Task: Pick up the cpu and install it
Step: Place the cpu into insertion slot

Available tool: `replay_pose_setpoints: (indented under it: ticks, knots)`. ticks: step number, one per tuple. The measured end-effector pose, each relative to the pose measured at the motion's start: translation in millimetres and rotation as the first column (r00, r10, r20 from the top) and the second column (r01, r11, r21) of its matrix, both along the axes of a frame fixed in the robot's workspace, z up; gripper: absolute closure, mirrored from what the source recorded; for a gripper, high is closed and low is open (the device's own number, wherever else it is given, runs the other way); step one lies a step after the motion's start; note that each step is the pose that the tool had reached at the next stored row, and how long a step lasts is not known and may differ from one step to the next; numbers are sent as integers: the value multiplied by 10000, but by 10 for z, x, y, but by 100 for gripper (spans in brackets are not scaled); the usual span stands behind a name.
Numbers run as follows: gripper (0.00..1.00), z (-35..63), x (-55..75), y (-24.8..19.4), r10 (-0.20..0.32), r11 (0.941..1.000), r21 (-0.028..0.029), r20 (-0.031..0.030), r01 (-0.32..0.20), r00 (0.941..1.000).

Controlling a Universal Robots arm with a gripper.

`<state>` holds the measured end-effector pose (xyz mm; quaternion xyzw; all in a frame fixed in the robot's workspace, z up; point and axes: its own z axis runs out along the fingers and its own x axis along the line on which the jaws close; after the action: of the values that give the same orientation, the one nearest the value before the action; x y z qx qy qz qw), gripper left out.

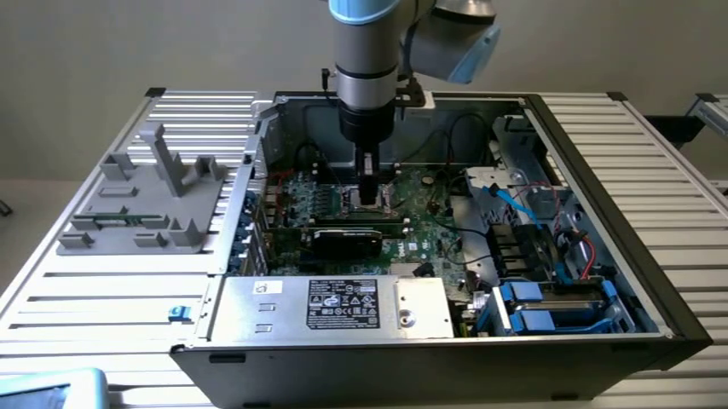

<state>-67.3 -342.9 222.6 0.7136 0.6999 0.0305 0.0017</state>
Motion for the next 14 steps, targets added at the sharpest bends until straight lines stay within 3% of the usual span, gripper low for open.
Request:
replay_pose_setpoints:
  ticks: [7, 14]
  knots:
    - [36, 265, 2, 0, 0, 10000, 1, 63, 0, 10000]
    - [36, 507, 53, 0, -1, 10000, 0, 71, 1, 10000]
